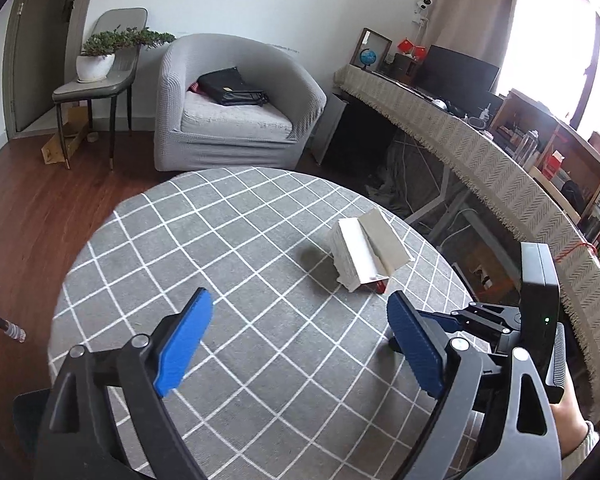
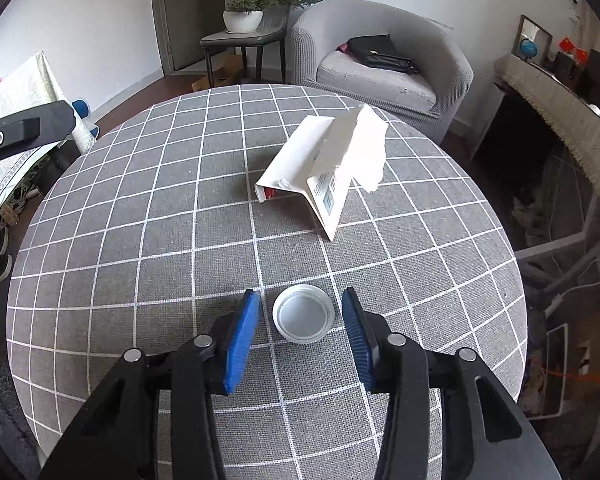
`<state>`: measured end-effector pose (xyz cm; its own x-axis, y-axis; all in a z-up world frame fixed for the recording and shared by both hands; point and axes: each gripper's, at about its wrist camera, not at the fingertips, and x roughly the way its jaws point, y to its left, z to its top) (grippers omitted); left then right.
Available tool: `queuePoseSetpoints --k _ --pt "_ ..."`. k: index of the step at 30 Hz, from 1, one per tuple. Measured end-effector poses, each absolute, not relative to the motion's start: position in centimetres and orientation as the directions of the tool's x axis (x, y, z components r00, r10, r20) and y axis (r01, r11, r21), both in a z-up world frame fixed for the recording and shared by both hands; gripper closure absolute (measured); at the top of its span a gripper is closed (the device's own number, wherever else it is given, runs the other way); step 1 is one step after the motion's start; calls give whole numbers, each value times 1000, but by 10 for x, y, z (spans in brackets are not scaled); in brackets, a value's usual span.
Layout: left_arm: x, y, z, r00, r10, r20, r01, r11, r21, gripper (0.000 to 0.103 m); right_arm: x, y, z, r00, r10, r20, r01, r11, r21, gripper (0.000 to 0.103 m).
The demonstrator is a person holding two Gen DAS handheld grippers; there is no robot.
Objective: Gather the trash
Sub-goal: 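Grasp the white paper box with the left tool while the right tool grasps the small white lid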
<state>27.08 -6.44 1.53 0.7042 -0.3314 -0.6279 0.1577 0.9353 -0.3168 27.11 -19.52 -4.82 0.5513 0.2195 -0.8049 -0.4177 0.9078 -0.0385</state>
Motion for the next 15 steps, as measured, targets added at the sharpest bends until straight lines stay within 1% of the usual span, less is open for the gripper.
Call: queuePoseSetpoints --k 2,4,5,7,11,15 --pt "276 -75 12 699 -341 -629 165 932 -322 11 273 -199 -49 540 252 -803 -429 903 -5 65" --pt "282 -85 9 693 -354 -628 173 927 -332 11 274 -202 -48 541 257 -800 -439 899 -8 68" --pt "284 -88 9 693 -361 -624 175 924 -340 10 275 -204 -48 542 259 -800 -439 899 -6 73" --pt "287 -94 6 690 -368 -623 173 920 -352 9 277 -209 -46 541 274 -795 -437 899 12 73" --pt "293 -116 -2 673 -377 -636 197 921 -337 9 276 -223 -40 554 286 -782 -429 903 26 73" --pt "299 -134 -8 673 -394 -626 193 911 -365 9 270 -239 -38 570 277 -774 -406 913 27 73"
